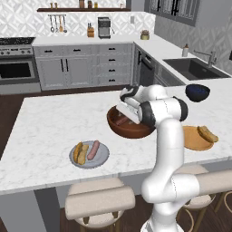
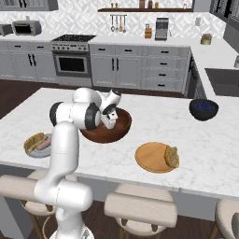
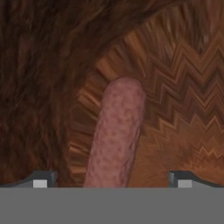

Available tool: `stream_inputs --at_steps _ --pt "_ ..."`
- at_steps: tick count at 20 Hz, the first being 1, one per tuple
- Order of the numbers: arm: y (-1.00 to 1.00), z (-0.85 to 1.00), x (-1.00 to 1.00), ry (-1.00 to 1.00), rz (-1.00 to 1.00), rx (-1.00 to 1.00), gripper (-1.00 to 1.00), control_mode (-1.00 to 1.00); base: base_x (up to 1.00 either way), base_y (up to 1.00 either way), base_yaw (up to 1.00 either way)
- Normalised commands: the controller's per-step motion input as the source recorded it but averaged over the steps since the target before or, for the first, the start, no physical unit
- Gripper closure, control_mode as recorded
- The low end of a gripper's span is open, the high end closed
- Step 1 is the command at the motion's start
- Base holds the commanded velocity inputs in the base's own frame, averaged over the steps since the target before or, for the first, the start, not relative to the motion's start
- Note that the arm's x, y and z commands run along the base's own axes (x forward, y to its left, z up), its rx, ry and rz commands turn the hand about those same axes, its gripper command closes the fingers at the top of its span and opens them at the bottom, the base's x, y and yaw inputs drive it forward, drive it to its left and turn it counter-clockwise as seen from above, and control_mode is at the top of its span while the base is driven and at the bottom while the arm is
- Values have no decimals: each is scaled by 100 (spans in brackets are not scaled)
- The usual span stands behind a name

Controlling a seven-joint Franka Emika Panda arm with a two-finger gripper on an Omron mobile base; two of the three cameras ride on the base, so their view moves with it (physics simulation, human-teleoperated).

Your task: Place one bun and one sausage from the bowl on each plate.

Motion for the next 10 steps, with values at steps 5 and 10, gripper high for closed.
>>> stream_inputs --at_steps 5,10 --pt "28 -40 0 -1 0 -3 100 -100 0 0 0" --pt "55 -58 -3 0 0 -6 100 -100 0 0 0"
